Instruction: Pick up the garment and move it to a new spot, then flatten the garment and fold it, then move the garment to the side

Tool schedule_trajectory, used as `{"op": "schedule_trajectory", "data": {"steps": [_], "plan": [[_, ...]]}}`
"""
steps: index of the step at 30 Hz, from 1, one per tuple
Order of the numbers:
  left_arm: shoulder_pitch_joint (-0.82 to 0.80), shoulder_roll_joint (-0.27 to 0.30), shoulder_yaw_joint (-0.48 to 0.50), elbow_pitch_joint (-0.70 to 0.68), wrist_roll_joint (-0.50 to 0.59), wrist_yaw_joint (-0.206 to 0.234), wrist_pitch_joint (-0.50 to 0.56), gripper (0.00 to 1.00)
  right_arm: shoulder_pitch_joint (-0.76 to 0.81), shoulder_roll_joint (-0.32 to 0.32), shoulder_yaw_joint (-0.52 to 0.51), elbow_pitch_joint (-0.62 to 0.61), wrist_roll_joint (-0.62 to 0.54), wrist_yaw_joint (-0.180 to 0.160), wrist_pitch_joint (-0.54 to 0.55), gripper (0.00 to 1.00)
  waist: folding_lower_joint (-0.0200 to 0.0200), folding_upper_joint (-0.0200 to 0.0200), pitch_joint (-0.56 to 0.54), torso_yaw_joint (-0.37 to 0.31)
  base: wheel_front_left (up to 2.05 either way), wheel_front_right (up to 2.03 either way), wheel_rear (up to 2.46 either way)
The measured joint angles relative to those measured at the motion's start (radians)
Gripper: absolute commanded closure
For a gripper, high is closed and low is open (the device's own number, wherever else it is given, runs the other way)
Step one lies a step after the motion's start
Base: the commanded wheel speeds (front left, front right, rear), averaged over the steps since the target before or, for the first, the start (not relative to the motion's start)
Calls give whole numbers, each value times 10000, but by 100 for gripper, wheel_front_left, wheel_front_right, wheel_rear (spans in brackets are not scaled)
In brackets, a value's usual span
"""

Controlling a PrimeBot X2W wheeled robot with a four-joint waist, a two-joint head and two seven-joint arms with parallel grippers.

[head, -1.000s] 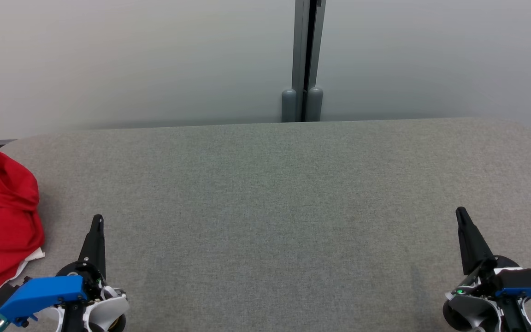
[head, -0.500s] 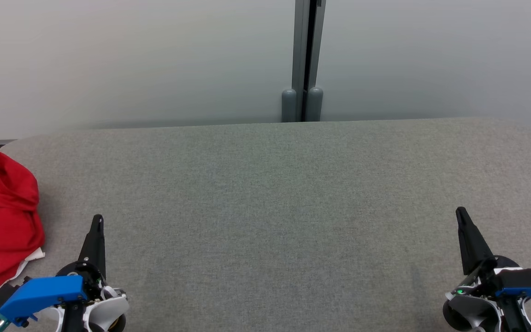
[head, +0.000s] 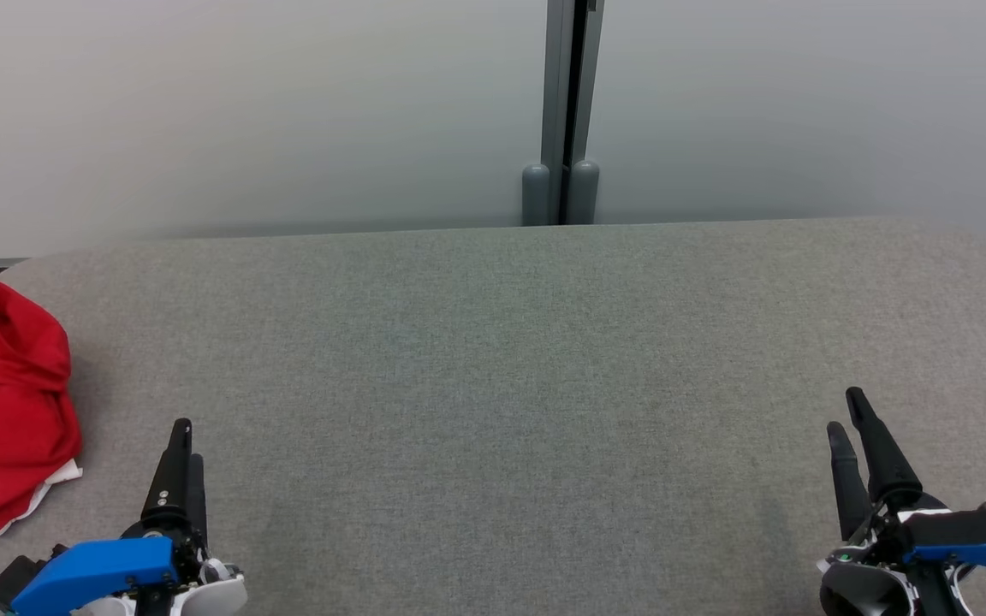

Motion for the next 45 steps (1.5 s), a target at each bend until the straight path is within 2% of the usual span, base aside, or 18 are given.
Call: {"op": "schedule_trajectory", "data": {"steps": [15, 25, 45], "plan": [[-178, 2, -48, 178, 2847, 6, -667, 0, -127, -186, 270, 69, -2579, 2, -686, 0, 0, 0, 28, 10, 0, 0, 0], [-209, 4, -337, 284, 4742, 255, -1055, 0, -235, -190, 456, 217, -4498, 2, -1070, 0, 0, 0, 56, 27, 0, 0, 0], [-211, 13, -821, 663, 7676, 583, -1722, 0, -513, -157, 644, 802, -7626, 2, -1712, 0, 0, 0, 2, 63, 0, 0, 0]]}}
